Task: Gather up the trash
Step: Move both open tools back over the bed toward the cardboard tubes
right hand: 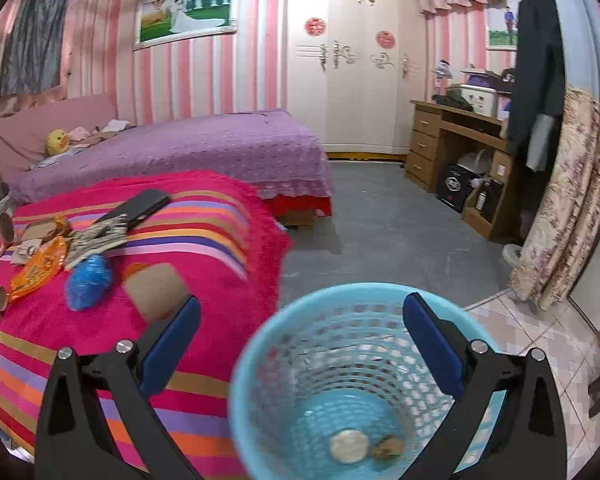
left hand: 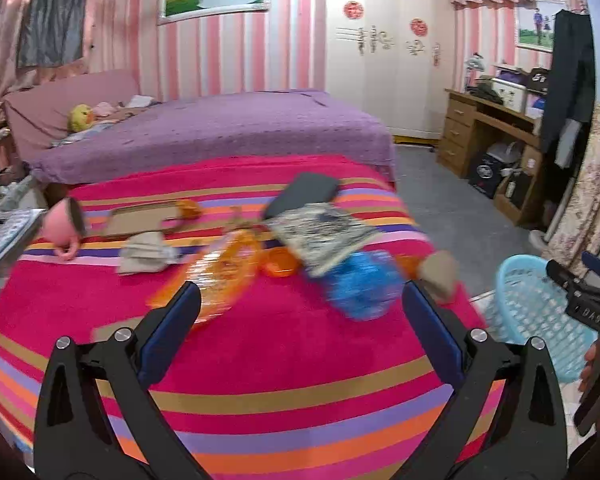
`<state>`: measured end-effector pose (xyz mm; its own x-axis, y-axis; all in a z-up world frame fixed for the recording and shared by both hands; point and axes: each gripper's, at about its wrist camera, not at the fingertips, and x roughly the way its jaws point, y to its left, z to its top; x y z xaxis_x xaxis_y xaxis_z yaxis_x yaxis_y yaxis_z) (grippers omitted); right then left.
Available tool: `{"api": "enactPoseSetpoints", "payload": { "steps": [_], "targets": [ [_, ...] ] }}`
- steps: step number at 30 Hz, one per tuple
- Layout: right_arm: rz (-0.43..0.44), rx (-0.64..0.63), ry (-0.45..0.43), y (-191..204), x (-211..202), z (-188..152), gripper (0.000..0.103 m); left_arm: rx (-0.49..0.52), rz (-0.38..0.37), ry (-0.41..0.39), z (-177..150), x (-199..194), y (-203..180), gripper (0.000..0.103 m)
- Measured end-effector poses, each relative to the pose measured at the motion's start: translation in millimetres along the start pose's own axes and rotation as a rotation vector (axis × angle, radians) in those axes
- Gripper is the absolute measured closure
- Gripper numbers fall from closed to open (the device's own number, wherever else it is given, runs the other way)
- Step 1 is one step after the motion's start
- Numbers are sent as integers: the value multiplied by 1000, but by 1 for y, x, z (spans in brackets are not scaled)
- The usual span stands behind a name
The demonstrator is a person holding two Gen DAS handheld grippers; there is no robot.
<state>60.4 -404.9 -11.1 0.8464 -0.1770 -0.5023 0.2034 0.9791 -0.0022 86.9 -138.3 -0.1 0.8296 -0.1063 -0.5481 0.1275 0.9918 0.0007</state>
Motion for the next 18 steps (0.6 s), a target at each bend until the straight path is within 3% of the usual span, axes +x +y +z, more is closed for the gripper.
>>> {"api": "enactPoseSetpoints", "payload": {
  "steps": [5, 11, 18],
  "targets": [
    [46, -35, -17, 40, -4, 3, 5, -37, 76, 15, -8, -1, 50, 6],
    [62, -88, -18, 73, -2, 1, 5, -87, 97, 23, -16, 0, 90, 6],
    [59, -95, -9, 84, 8, -1, 5, -114, 108, 42, -35, 3, 126, 6]
  ]
}}
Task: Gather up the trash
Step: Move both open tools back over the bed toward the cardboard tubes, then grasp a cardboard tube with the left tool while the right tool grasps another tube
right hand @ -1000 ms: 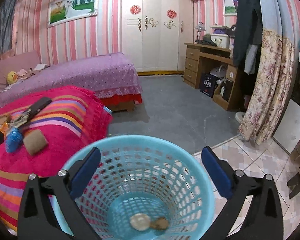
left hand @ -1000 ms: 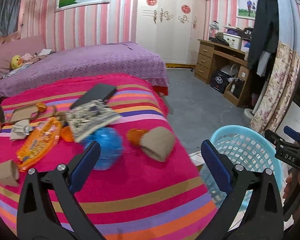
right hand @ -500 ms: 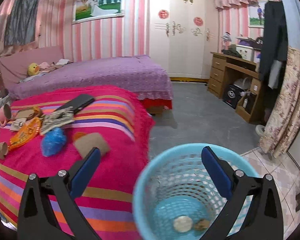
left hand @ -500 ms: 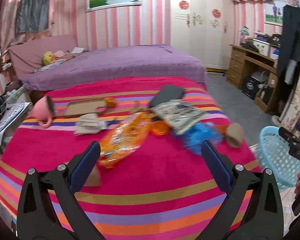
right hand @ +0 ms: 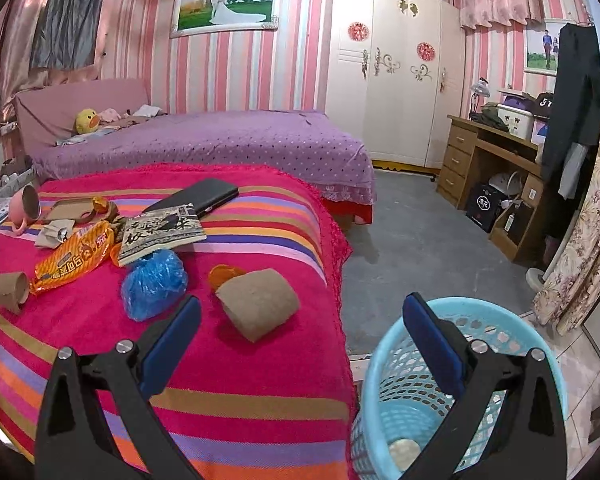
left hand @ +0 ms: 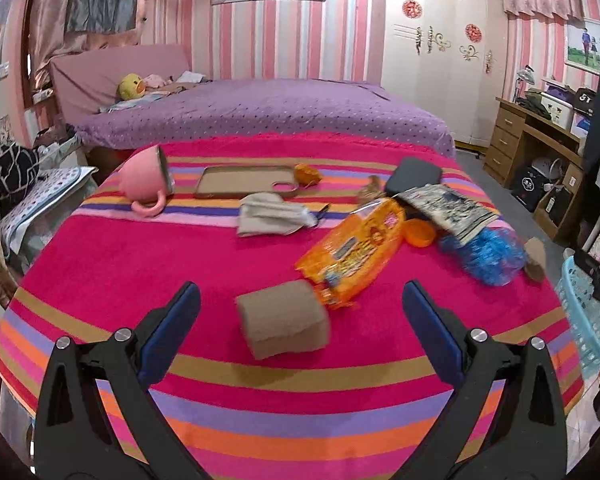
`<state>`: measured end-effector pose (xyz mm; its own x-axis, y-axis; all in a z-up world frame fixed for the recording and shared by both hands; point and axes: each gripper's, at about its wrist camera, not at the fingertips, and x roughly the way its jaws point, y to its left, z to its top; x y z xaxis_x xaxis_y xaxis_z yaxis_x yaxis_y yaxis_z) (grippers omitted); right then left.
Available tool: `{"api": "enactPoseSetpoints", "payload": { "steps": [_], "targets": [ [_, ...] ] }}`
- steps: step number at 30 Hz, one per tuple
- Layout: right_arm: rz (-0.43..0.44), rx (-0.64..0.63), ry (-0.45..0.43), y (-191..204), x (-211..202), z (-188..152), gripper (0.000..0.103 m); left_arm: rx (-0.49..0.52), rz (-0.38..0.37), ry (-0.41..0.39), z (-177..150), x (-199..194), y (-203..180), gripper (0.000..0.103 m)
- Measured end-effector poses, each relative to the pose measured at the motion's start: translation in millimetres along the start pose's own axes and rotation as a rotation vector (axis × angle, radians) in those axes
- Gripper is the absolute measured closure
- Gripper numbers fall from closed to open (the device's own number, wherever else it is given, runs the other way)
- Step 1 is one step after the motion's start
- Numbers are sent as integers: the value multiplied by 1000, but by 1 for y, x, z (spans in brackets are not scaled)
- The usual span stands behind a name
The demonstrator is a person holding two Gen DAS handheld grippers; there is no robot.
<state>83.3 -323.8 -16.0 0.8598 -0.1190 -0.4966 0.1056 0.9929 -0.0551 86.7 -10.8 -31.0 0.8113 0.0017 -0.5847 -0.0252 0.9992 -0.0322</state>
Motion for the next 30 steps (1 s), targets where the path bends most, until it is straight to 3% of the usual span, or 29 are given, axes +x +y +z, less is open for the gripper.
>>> {"api": "enactPoseSetpoints", "payload": {
  "steps": [9, 22, 30],
  "targets": [
    [-53, -56, 5, 18, 15, 2, 5, -30, 21, 108, -18, 33, 35, 6],
    [-65, 10, -21, 10, 22, 8, 4, -65, 20, 196, -12, 67, 15, 6],
    [-42, 27, 31, 4, 30, 6, 4, -50, -37, 203, -15, 64, 20, 47]
  ]
}}
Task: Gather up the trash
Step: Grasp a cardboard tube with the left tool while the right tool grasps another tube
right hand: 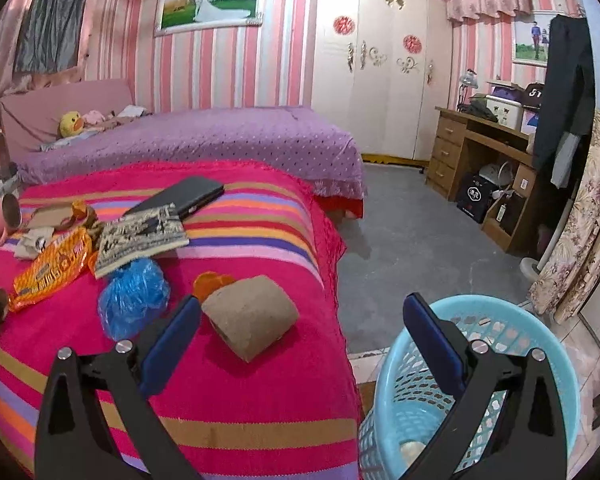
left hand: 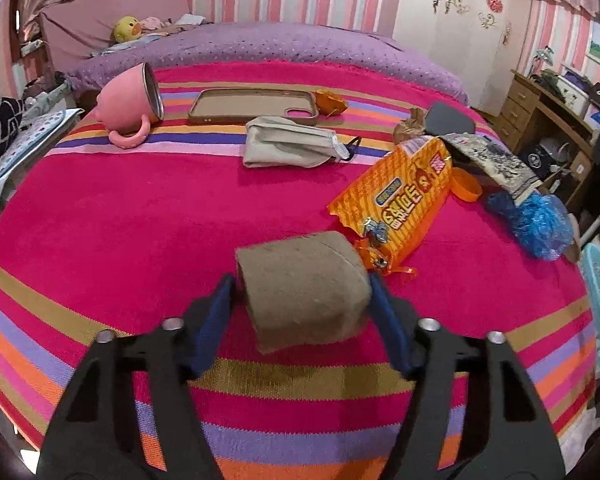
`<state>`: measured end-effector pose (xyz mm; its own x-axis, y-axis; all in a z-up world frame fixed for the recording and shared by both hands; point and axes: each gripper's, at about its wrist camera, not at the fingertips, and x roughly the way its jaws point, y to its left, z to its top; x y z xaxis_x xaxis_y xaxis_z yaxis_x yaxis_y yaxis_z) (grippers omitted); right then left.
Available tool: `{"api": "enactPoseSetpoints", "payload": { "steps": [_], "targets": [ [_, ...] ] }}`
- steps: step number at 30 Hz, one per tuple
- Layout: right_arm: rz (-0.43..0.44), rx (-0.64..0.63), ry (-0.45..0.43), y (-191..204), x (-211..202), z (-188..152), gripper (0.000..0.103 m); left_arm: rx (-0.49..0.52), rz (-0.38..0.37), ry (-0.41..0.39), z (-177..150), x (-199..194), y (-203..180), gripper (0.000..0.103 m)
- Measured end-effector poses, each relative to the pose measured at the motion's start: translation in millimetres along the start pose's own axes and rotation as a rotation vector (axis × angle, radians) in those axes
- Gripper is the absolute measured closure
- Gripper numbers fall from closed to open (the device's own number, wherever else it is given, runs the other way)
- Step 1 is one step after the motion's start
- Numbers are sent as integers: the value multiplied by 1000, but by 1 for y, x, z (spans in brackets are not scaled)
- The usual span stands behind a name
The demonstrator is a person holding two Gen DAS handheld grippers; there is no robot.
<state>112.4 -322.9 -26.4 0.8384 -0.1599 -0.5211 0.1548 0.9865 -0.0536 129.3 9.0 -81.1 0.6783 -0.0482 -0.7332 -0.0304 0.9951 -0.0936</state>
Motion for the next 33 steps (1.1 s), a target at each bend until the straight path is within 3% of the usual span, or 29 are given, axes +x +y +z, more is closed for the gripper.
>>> {"api": "enactPoseSetpoints", "payload": {
  "steps": [2, 13, 21, 25, 31, 33],
  "targets": [
    [-2, -19, 23, 2, 3, -1, 4, 9, -12, -10, 0, -5, 1, 53],
    [20, -61, 64, 12, 11, -3, 4, 34, 32, -102, 10, -30, 3, 53],
    [62, -85, 162, 24, 43, -1, 5, 22, 44, -111, 16, -29, 8, 53],
    [37, -107, 177, 26, 41, -5, 6, 23, 53, -121, 17, -30, 11, 53],
    [46, -41, 204, 13, 46, -7, 34, 25, 40, -116, 15, -29, 9, 53],
    [63, -35, 214, 12, 49, -8, 51, 34, 42, -118, 15, -29, 7, 53]
  ]
}}
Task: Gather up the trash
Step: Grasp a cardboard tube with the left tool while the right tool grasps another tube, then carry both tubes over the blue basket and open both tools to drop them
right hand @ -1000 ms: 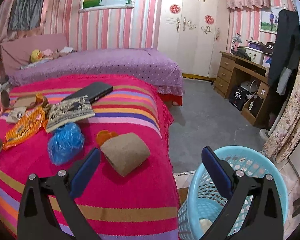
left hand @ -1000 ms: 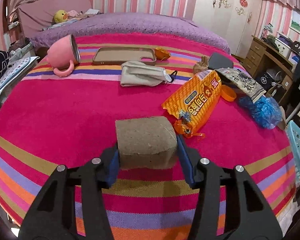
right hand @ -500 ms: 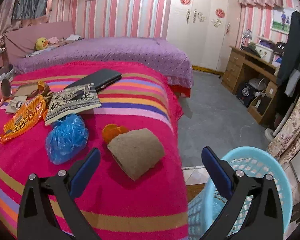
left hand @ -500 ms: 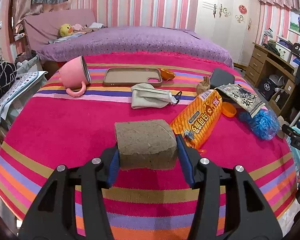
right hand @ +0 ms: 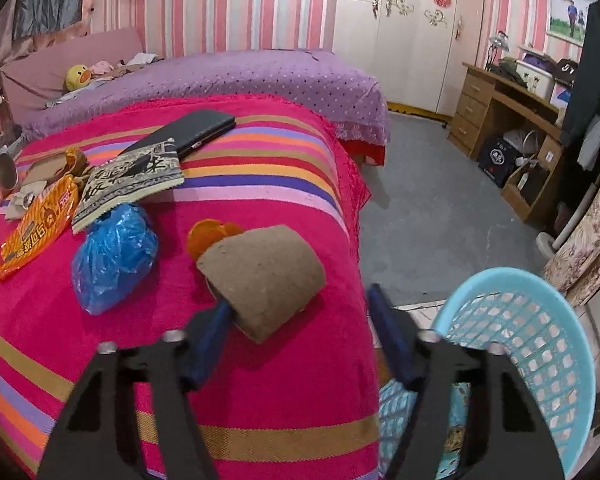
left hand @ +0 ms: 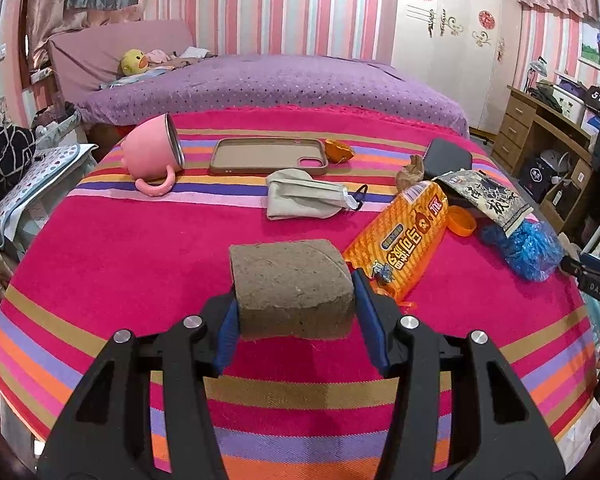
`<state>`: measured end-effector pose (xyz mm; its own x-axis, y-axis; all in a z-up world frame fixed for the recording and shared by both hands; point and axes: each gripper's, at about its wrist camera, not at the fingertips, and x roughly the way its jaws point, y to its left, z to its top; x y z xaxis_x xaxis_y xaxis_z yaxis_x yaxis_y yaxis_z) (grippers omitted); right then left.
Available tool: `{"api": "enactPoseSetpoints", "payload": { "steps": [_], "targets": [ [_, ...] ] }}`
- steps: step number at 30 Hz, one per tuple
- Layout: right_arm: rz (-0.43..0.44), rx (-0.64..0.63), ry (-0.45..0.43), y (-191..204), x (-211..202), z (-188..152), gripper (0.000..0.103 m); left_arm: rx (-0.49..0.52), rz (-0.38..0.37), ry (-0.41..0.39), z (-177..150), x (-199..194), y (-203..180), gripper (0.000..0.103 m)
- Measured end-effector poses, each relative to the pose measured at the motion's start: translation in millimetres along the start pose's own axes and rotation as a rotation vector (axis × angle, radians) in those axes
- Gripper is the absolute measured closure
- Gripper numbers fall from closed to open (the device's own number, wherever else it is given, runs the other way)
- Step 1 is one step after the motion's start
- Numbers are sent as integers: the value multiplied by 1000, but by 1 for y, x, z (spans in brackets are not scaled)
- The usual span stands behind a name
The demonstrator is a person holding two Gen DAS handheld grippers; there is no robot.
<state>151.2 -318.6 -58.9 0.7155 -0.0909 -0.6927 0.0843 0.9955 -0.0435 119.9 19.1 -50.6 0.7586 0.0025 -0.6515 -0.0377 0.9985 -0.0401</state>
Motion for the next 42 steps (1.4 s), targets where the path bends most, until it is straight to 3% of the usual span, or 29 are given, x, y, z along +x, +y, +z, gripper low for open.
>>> {"api": "enactPoseSetpoints", "payload": {
  "steps": [1, 3, 5, 6, 11, 19, 26, 30, 42],
  "targets": [
    [19, -7, 0, 2, 0, 0, 55, 2, 1, -1, 0, 0, -1, 53],
    [36, -21, 0, 5, 1, 0, 72, -1, 0, 0, -1, 0, -1, 53],
    [29, -25, -8, 7, 0, -1, 77, -3, 1, -1, -1, -1, -1, 53],
    [29, -18, -13, 5, -1, 0, 85, -1, 3, -4, -1, -1, -2, 53],
    [62, 50, -40, -9, -2, 0, 99, 8, 14, -28, 1, -5, -8, 53],
    [76, 47, -119, -19, -21, 4, 100, 34, -9, -51, 3, -14, -34, 53],
    [62, 76, -160, -57, -39, 3, 100, 68, -34, -65, 8, -22, -76, 53],
    [44, 77, -182, -83, -49, -4, 100, 89, -41, -94, 9, -30, -106, 53],
    [-44, 136, -185, -162, -66, -31, 99, 161, -174, -135, 12, -51, -216, 53]
  ]
}}
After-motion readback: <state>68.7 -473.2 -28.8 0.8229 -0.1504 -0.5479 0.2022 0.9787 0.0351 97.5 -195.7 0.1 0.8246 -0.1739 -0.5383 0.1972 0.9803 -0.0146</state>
